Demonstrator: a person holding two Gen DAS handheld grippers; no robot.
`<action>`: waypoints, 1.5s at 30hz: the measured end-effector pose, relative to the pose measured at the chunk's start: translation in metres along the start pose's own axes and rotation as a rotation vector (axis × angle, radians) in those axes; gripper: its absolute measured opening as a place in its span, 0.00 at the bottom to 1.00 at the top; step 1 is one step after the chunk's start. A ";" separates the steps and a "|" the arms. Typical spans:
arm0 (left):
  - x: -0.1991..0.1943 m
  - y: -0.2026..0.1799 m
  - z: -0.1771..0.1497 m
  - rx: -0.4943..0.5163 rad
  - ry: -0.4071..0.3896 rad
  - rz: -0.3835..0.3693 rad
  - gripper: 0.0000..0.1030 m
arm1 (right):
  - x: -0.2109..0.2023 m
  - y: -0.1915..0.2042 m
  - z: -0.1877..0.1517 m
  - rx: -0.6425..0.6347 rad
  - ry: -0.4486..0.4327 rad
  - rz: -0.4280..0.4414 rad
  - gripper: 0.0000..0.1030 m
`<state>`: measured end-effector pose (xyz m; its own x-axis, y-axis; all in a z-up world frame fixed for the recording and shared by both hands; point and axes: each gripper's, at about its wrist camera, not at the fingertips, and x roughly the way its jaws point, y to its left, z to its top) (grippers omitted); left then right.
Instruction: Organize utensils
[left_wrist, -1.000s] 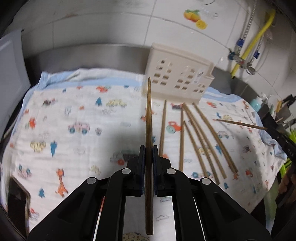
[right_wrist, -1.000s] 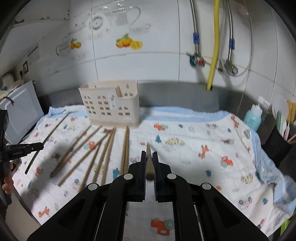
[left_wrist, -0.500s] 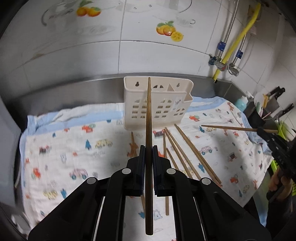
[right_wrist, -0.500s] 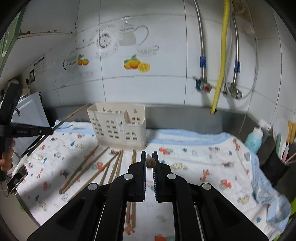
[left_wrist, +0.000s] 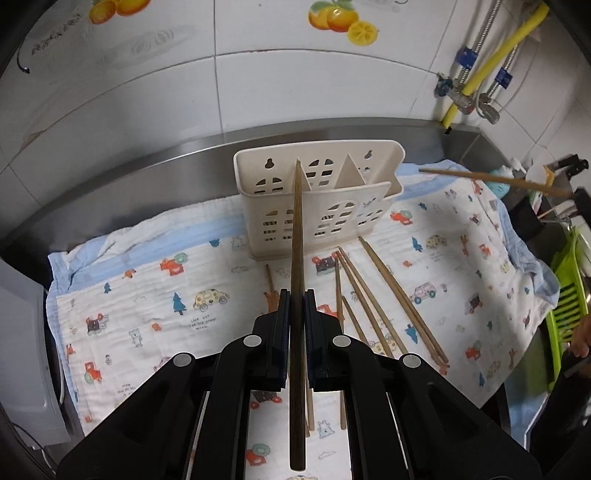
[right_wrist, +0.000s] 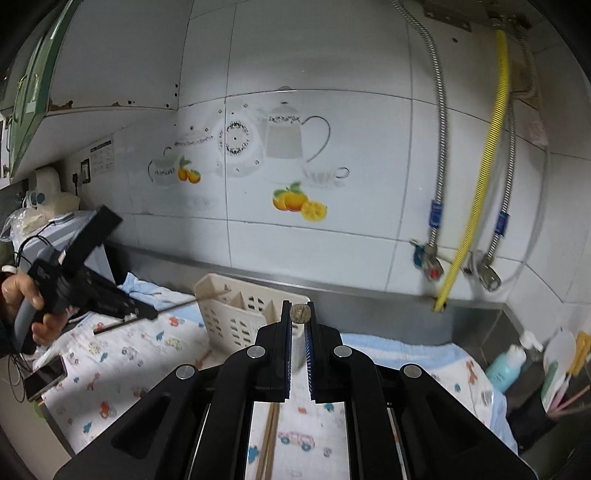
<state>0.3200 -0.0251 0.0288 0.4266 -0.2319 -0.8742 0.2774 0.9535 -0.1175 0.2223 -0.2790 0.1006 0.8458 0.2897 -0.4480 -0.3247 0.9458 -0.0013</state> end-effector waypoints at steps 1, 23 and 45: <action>0.000 0.000 0.001 -0.001 0.000 -0.002 0.06 | 0.004 0.000 0.003 0.005 0.003 0.008 0.06; 0.034 0.002 -0.062 0.067 -0.043 -0.132 0.11 | 0.083 0.016 0.007 -0.024 0.149 0.029 0.06; 0.105 -0.004 -0.115 0.318 -0.060 -0.075 0.29 | 0.103 0.015 -0.001 -0.022 0.177 0.018 0.06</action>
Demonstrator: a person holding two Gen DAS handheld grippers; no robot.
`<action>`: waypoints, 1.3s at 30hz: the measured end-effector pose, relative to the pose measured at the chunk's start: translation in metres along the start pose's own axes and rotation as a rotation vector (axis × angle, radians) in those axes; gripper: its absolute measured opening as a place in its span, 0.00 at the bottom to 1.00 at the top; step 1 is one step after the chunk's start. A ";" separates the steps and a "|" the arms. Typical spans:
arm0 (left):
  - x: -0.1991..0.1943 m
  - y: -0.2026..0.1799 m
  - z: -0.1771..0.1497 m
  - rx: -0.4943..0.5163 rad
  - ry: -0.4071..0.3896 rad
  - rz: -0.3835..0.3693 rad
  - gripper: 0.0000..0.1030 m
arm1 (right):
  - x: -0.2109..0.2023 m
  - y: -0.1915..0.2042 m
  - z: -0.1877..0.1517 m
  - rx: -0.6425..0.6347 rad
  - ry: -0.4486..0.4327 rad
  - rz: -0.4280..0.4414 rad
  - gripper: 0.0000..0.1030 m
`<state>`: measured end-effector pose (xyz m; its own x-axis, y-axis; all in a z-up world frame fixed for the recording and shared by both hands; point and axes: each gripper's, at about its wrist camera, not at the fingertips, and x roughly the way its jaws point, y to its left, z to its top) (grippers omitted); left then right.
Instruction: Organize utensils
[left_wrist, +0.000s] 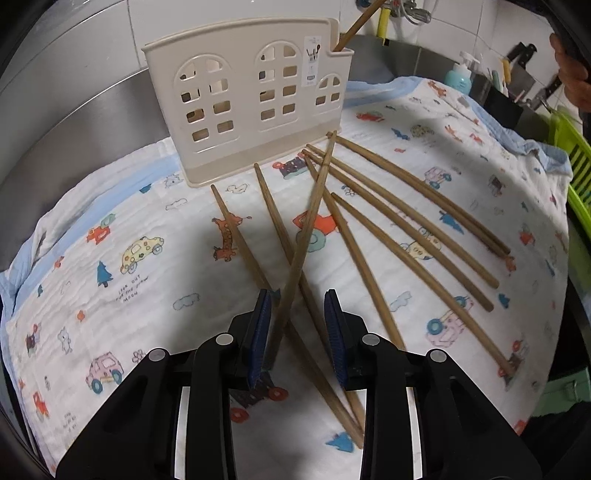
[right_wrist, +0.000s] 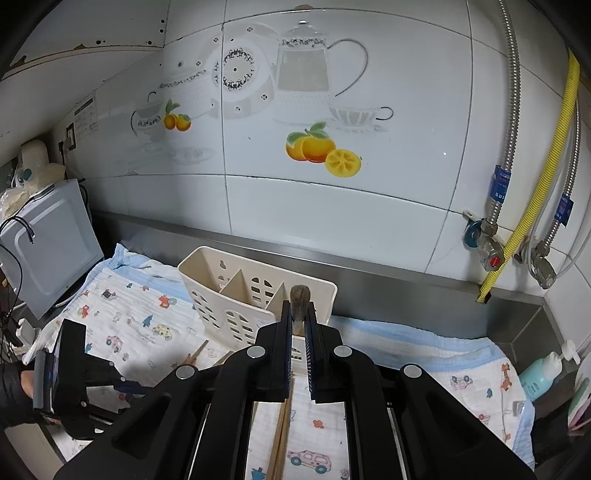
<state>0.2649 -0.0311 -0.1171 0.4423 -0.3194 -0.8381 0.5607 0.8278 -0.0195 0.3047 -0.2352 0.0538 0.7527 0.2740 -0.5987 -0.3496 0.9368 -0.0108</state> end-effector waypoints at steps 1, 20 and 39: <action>0.001 0.001 0.000 0.003 -0.001 -0.008 0.24 | 0.001 0.000 0.000 0.000 0.000 0.000 0.06; 0.011 0.006 -0.005 0.025 0.012 0.008 0.11 | 0.017 0.000 0.000 0.004 0.016 0.000 0.06; -0.074 -0.004 0.021 -0.073 -0.228 -0.017 0.07 | 0.002 0.001 0.005 0.022 -0.025 -0.005 0.06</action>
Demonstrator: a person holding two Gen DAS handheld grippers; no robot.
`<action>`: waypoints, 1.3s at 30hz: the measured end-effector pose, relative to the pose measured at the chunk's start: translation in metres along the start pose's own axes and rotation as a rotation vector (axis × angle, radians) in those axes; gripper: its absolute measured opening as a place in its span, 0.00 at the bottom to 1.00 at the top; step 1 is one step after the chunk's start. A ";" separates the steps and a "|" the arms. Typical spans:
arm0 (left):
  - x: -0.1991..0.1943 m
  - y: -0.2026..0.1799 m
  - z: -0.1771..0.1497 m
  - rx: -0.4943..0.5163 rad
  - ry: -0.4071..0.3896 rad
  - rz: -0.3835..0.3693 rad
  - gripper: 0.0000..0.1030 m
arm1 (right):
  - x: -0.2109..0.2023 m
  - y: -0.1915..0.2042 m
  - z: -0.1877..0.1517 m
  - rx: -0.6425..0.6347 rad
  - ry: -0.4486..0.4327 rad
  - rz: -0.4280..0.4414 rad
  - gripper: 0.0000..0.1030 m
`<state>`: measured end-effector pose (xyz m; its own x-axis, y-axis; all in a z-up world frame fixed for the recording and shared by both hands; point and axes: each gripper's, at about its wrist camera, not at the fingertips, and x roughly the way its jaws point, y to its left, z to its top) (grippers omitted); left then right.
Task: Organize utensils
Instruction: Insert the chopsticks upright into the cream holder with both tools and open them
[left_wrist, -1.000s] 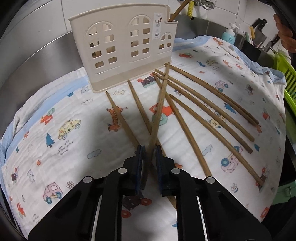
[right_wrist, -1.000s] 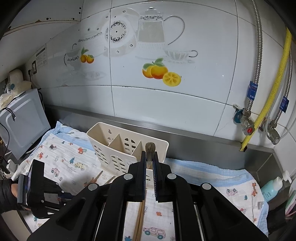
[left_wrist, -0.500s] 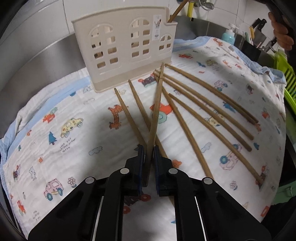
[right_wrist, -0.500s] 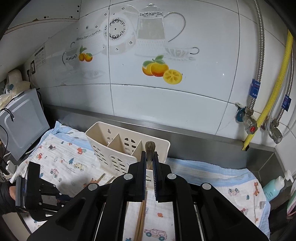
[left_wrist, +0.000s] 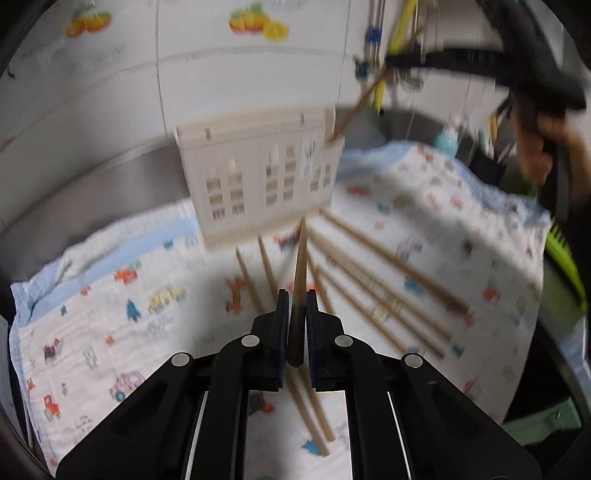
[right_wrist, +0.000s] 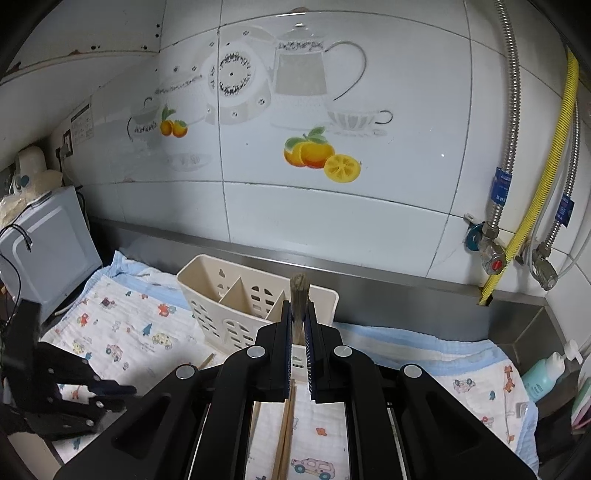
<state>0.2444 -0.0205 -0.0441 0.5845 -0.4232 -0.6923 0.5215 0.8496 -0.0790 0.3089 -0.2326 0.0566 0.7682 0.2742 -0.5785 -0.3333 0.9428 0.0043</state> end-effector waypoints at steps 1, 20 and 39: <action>-0.005 0.000 0.006 -0.007 -0.022 0.000 0.06 | 0.000 0.000 0.001 0.000 0.000 0.000 0.06; -0.040 -0.006 0.085 0.012 -0.195 0.049 0.06 | -0.001 -0.003 0.004 0.011 -0.017 0.005 0.06; -0.115 0.002 0.199 0.041 -0.458 0.191 0.05 | 0.013 -0.006 0.010 0.002 0.005 -0.020 0.06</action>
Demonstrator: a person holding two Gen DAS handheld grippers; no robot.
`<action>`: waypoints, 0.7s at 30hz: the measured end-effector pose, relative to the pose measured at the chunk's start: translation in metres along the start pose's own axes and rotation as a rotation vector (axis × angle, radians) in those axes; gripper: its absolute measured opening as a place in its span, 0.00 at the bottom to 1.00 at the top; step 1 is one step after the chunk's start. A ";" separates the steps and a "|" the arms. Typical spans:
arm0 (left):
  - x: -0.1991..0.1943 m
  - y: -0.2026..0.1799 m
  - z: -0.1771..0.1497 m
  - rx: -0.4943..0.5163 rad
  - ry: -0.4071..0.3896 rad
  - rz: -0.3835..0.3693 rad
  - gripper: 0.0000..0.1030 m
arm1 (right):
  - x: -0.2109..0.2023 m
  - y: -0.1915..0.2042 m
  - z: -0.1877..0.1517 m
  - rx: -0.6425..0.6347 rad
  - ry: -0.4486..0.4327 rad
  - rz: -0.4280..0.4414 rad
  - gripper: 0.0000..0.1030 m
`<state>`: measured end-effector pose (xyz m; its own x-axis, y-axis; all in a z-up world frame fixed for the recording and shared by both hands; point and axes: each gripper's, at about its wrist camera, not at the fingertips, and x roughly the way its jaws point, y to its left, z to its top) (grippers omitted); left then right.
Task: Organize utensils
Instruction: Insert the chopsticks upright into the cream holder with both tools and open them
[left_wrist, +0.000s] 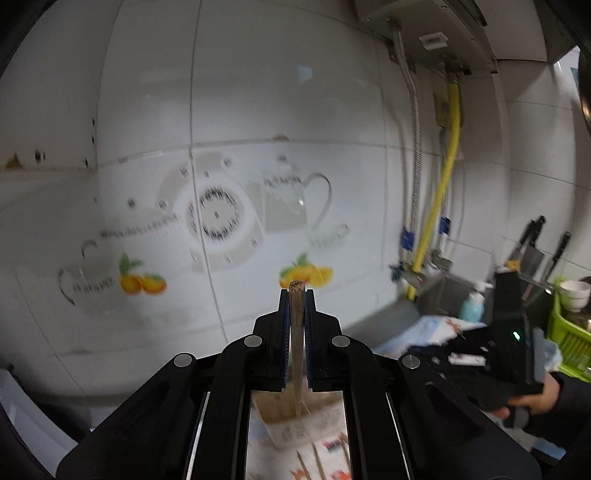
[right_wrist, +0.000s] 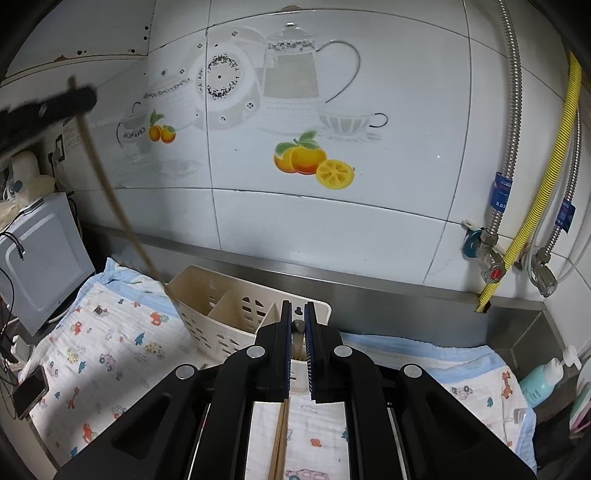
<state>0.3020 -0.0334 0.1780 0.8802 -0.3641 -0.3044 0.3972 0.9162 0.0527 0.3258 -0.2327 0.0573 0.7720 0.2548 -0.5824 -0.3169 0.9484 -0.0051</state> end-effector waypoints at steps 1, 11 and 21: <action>0.004 0.001 0.001 -0.003 -0.002 0.008 0.05 | 0.000 -0.001 0.000 0.001 0.001 0.005 0.06; 0.052 0.015 -0.029 -0.066 0.102 0.048 0.05 | 0.000 -0.004 -0.002 0.004 -0.011 0.015 0.07; 0.086 0.028 -0.058 -0.122 0.197 0.043 0.06 | -0.017 -0.006 -0.002 0.006 -0.055 0.009 0.19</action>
<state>0.3735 -0.0292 0.0984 0.8232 -0.2952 -0.4849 0.3153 0.9481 -0.0420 0.3138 -0.2431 0.0653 0.7981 0.2735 -0.5369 -0.3210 0.9471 0.0053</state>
